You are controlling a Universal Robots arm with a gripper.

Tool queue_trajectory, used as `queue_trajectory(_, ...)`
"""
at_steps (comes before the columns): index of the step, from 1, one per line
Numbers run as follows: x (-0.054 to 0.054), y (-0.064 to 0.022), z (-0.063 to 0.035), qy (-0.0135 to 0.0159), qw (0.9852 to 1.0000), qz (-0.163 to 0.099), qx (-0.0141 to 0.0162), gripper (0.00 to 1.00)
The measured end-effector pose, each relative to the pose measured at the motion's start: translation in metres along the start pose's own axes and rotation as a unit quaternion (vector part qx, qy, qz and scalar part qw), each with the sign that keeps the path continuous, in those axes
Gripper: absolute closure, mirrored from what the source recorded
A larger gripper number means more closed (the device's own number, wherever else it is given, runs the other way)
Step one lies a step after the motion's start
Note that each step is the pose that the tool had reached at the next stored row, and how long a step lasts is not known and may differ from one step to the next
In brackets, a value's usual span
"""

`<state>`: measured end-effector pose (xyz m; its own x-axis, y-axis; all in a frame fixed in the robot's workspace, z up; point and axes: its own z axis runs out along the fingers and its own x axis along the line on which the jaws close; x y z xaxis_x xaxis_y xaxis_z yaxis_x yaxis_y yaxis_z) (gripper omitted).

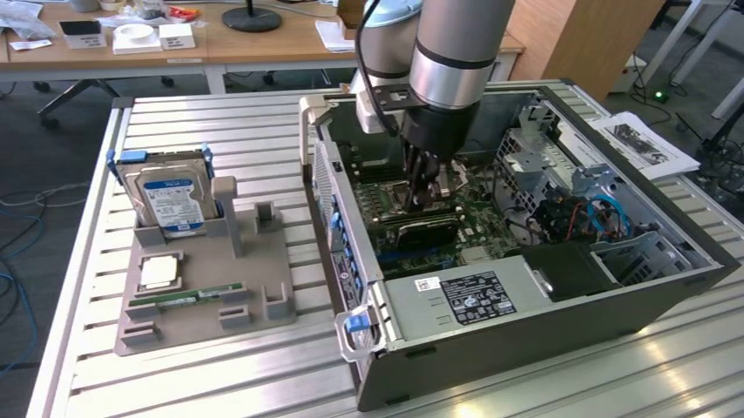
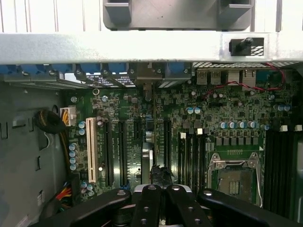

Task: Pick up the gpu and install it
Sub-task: 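Press down on the gpu until it lock into place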

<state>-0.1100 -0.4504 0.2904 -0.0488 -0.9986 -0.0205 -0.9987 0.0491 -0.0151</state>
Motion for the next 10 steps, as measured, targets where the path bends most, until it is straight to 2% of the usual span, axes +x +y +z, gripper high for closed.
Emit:
queue_trajectory(4, 0.0000, 0.0000, 0.0003, 0.0000, 1.0000, 0.000, 0.0000, 0.89)
queue_trajectory(10, 0.0001, 0.0001, 0.0077, -0.0001, 1.0000, 0.000, 0.0000, 0.89)
